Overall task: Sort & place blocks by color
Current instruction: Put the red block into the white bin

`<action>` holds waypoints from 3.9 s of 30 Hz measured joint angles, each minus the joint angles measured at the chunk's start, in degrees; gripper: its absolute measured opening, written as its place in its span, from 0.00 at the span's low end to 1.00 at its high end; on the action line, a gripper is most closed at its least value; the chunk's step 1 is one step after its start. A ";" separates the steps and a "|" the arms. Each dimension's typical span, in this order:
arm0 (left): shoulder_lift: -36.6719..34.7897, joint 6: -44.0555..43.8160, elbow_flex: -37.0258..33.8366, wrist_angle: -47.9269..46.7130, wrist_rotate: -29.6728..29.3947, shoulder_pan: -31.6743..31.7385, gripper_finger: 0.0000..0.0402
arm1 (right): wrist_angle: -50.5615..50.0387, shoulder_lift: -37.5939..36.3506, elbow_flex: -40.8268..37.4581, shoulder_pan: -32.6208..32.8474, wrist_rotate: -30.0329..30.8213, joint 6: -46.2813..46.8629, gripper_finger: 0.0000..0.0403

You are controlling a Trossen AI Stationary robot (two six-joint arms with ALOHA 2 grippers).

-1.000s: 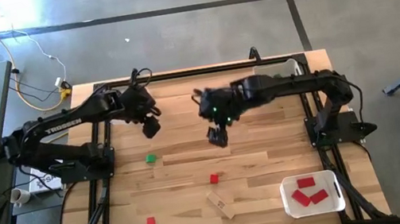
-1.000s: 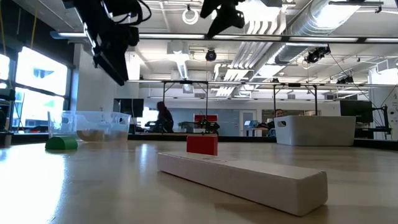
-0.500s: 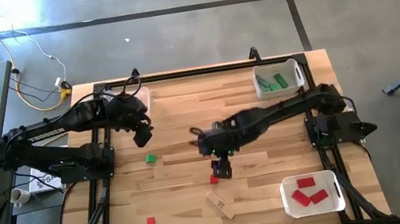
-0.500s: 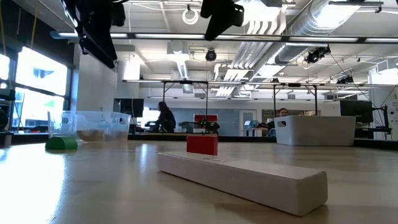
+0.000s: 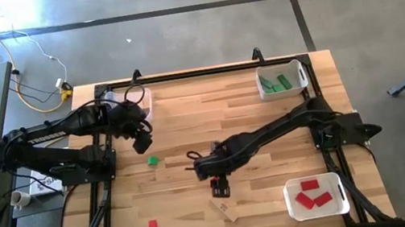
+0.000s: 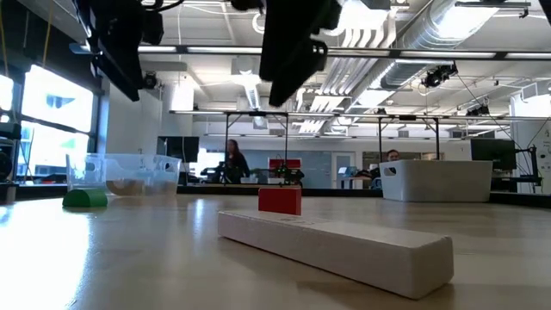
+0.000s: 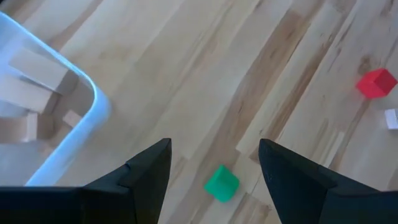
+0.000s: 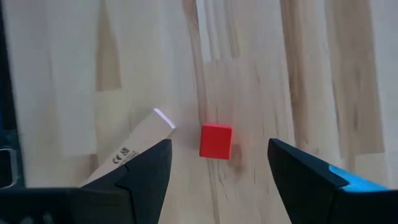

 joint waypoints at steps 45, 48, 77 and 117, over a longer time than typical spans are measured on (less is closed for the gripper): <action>0.05 -3.50 -0.07 -1.25 -4.20 -9.02 0.57 | 1.18 13.11 0.00 0.23 0.98 0.78 0.63; 0.05 -3.51 -0.07 -1.26 -4.36 -9.02 0.57 | 1.16 13.52 0.00 0.28 0.77 1.43 0.62; 0.03 -3.52 -0.07 -1.24 -4.52 -9.00 0.57 | -15.74 10.74 0.02 4.65 6.87 7.87 0.25; 0.05 -2.36 -0.07 -2.26 -4.52 -9.00 0.57 | -35.00 5.56 -0.10 2.61 22.18 9.06 0.25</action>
